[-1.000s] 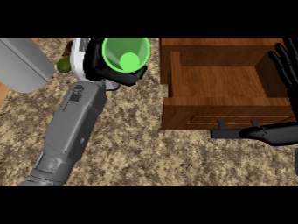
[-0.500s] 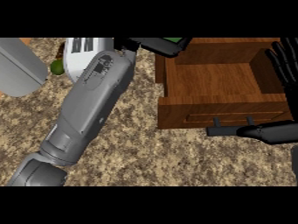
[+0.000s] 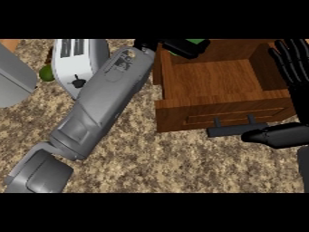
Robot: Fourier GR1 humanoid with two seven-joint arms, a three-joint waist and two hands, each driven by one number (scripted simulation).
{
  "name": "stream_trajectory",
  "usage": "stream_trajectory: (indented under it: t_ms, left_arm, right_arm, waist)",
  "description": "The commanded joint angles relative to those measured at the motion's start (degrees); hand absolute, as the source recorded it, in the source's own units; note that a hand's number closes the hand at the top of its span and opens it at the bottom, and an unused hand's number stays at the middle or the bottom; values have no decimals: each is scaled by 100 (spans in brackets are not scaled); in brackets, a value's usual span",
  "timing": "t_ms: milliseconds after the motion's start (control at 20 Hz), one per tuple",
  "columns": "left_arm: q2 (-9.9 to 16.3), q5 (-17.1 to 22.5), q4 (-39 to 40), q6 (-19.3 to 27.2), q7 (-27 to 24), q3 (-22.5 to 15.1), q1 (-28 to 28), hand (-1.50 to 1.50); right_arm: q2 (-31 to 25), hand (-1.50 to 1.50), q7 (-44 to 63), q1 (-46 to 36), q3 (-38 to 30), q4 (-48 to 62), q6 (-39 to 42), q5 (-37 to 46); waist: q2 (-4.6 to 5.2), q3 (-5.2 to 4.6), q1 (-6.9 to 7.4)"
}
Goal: Pick up the cup, place it into the drawer and close the drawer
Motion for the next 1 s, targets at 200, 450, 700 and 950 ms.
stream_trajectory:
  t_ms: [200, 450, 700, 950]
  left_arm:
    - [-1, 213, 662, -422, 387, -930, 39, 150]
    - [-1, 402, 648, -441, 150, -1112, 278, -150]
    - [-1, 1025, 258, -390, -182, -957, 417, -150]
    - [-1, 1581, -72, -577, -876, -725, 526, -150]
  right_arm:
    - [50, -150, 46, -316, 146, 181, 73, -46]
    - [-70, -150, 45, -537, 127, 168, 255, -191]
    - [91, -150, 153, -665, 394, 239, 722, -770]
    - [168, 150, 197, -625, 1054, 124, 1562, -1265]
  waist:
    - [104, 5, -435]
    - [171, 2, -604]
    - [164, -2, -680]
    - [151, -12, -646]
